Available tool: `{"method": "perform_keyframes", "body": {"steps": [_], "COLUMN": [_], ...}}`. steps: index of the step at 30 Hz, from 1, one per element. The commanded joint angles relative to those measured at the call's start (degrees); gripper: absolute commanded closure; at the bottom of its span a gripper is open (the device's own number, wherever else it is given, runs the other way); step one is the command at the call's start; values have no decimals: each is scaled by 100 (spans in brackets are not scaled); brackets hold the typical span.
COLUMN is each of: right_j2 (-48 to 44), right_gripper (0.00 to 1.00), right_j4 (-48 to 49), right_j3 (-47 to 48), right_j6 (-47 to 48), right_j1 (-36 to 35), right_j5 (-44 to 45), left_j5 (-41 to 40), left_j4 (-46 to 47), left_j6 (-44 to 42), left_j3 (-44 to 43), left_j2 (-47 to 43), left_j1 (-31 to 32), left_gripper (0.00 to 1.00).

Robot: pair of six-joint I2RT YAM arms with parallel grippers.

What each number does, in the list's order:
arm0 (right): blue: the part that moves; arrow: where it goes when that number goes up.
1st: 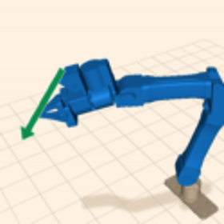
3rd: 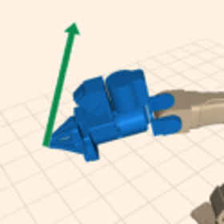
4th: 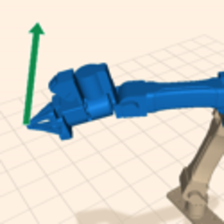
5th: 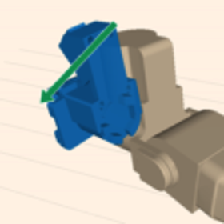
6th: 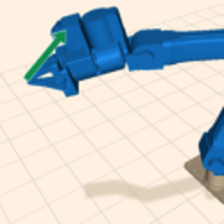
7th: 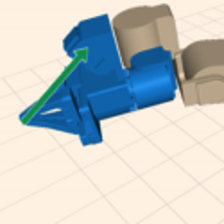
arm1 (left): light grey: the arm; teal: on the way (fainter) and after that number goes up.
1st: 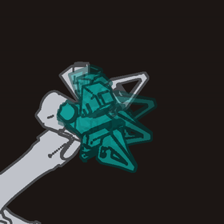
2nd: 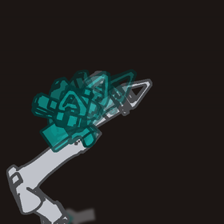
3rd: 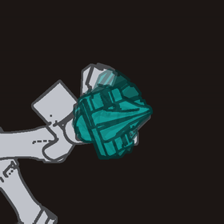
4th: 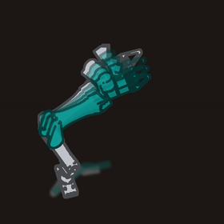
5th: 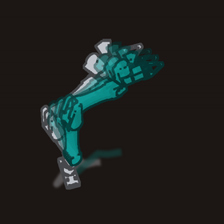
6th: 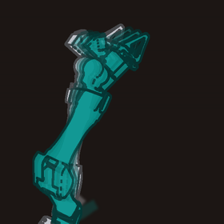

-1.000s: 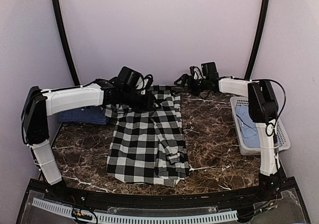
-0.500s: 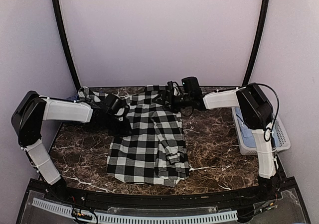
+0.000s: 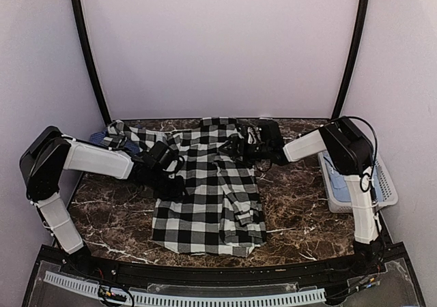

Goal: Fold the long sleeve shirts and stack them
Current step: Move the 1/3-folded shirt to the center of the board.

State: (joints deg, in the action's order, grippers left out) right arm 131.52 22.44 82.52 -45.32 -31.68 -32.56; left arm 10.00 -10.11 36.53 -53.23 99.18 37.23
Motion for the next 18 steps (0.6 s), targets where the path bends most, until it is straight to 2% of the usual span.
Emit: {"method": "perform_keyframes", "body": {"steps": [1, 6, 12, 18], "right_j2": [-350, -676, -937, -1217], "right_gripper": [1, 1, 1, 1], "right_j4": [-192, -316, -522, -790], "right_j3": [-856, -1432, -1616, -1362], "right_j6": [-9, 245, 455, 705], "right_j1": [395, 664, 790, 762], "right_j5": [527, 656, 731, 671], "left_j5": [57, 134, 99, -872], "left_j4": [-113, -87, -258, -981], "left_j6": [263, 400, 436, 118], "left_j3": [-94, -255, -557, -1290], "left_j2": [210, 373, 347, -161], "left_j1": [432, 735, 838, 707], "left_gripper": [71, 71, 71, 69]}}
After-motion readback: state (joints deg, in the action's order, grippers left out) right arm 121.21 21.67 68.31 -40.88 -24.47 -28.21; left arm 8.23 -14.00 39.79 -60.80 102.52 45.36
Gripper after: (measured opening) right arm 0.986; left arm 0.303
